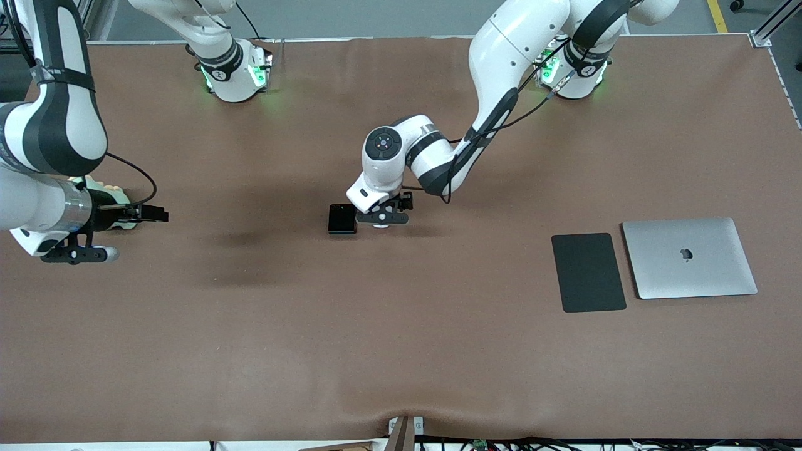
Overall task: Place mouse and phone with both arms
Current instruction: 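Reach the left gripper down over the white mouse while the right gripper moves out, then grasp the white mouse with the left gripper while the right gripper reaches the phone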
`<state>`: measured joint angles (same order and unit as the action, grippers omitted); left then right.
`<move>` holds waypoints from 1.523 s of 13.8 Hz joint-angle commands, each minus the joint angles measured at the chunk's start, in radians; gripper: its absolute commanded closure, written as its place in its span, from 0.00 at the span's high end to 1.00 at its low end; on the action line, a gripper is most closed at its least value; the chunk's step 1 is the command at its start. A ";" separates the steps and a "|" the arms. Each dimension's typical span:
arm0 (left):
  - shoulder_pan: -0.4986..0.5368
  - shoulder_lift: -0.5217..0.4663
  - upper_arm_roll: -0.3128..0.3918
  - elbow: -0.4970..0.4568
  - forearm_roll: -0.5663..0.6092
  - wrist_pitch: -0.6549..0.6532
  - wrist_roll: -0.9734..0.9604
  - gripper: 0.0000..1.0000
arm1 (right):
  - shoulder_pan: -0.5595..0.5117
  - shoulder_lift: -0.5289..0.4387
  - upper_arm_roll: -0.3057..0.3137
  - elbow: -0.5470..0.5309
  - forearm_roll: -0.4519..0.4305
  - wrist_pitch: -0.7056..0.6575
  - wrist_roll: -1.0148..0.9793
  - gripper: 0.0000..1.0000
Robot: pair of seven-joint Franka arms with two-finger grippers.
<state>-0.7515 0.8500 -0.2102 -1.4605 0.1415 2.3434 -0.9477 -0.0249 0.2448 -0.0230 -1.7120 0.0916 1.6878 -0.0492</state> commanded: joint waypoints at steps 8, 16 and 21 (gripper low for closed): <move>-0.062 0.027 0.034 0.020 0.066 0.013 -0.017 0.86 | 0.112 -0.024 0.005 -0.095 0.046 0.087 0.137 1.00; -0.008 -0.040 0.037 0.022 0.067 -0.030 -0.017 0.29 | 0.177 -0.021 0.003 -0.100 0.063 0.115 0.221 1.00; 0.113 -0.153 0.035 0.025 0.053 -0.136 -0.013 0.00 | 0.235 -0.022 0.003 -0.158 0.063 0.203 0.299 1.00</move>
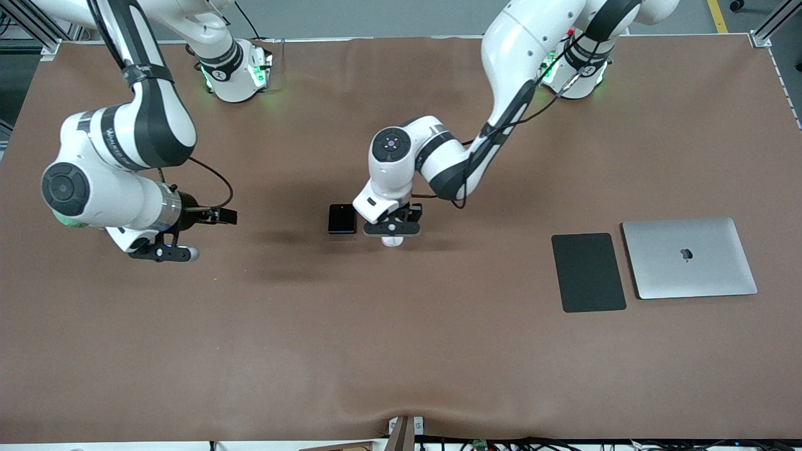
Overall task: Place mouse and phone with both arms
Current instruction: 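Carry the mouse toward the mouse pad while the right gripper grasps the phone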
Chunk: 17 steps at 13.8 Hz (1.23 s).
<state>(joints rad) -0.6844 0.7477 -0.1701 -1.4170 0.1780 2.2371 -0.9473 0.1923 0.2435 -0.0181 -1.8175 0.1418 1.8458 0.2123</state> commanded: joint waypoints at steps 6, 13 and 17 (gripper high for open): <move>0.253 -0.080 -0.006 -0.016 0.020 -0.030 0.115 0.00 | 0.182 0.032 -0.002 -0.125 0.013 0.251 0.220 1.00; 0.520 -0.106 -0.005 -0.028 0.020 -0.048 0.396 0.00 | 0.335 0.201 -0.002 -0.121 0.012 0.518 0.300 1.00; 0.638 -0.143 -0.012 -0.063 0.018 -0.155 0.564 0.00 | 0.387 0.250 -0.003 -0.123 0.002 0.544 0.294 1.00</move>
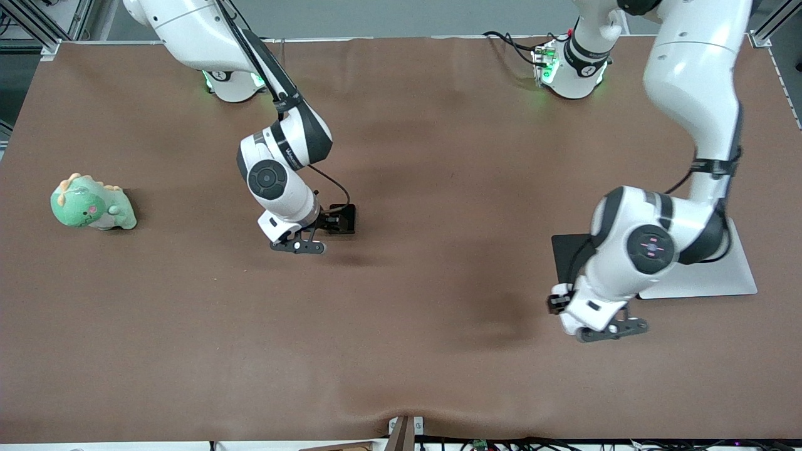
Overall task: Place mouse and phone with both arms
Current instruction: 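Carry the mouse toward the mouse pad while the right gripper grasps the phone, then lower the mouse onto the pad while the right gripper carries the phone toward the plush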
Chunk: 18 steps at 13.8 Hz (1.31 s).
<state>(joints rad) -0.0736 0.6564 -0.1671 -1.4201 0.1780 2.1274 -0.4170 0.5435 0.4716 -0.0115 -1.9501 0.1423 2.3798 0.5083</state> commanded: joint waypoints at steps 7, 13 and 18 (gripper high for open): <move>0.110 -0.072 -0.017 -0.256 0.032 0.005 0.072 0.00 | 0.093 0.065 -0.010 -0.039 0.002 0.110 0.015 1.00; 0.129 -0.070 -0.019 -0.394 0.032 0.210 0.070 0.00 | 0.128 0.087 -0.012 -0.062 -0.004 0.174 0.049 0.32; 0.137 -0.058 -0.019 -0.408 0.032 0.267 0.072 0.00 | 0.079 0.039 -0.031 -0.006 -0.006 -0.003 0.049 0.00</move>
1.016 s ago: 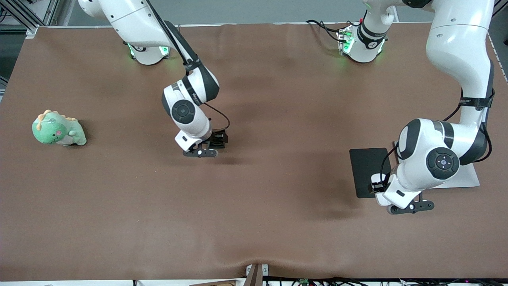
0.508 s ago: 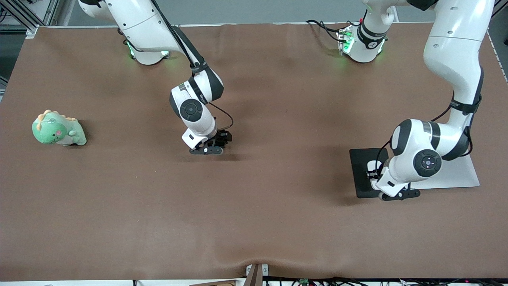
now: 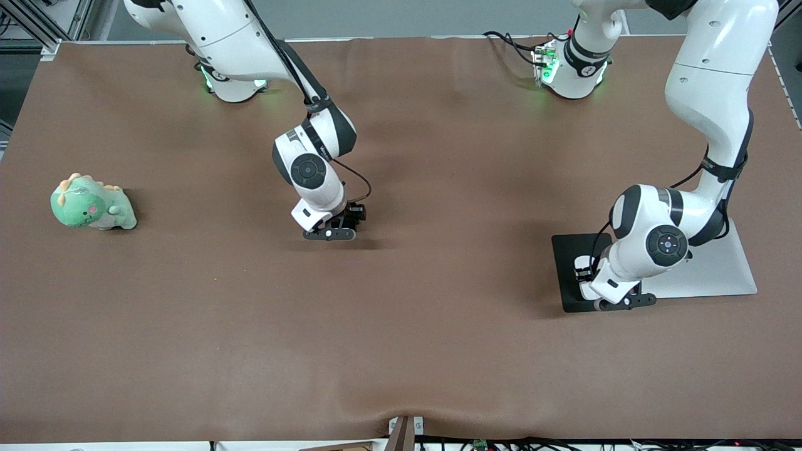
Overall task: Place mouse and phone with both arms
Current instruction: 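Lower the mouse onto the pad while the right gripper carries the phone toward the plush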
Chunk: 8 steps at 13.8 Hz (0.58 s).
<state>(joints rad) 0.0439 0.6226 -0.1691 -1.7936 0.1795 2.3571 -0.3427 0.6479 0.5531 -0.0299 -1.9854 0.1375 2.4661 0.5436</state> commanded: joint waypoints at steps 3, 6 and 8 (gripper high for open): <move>0.019 -0.015 -0.016 -0.030 0.031 0.053 0.001 0.00 | -0.092 -0.108 -0.048 0.030 -0.001 -0.150 -0.072 0.00; 0.019 0.000 -0.016 -0.026 0.031 0.073 0.011 0.00 | -0.186 -0.145 -0.048 0.022 -0.001 -0.179 -0.137 0.00; 0.019 0.006 -0.016 -0.026 0.031 0.079 0.011 0.11 | -0.256 -0.154 -0.048 0.020 -0.001 -0.220 -0.140 0.00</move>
<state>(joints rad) 0.0453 0.6273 -0.1704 -1.8086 0.1795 2.4113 -0.3380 0.4504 0.4344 -0.0940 -1.9369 0.1375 2.2728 0.4141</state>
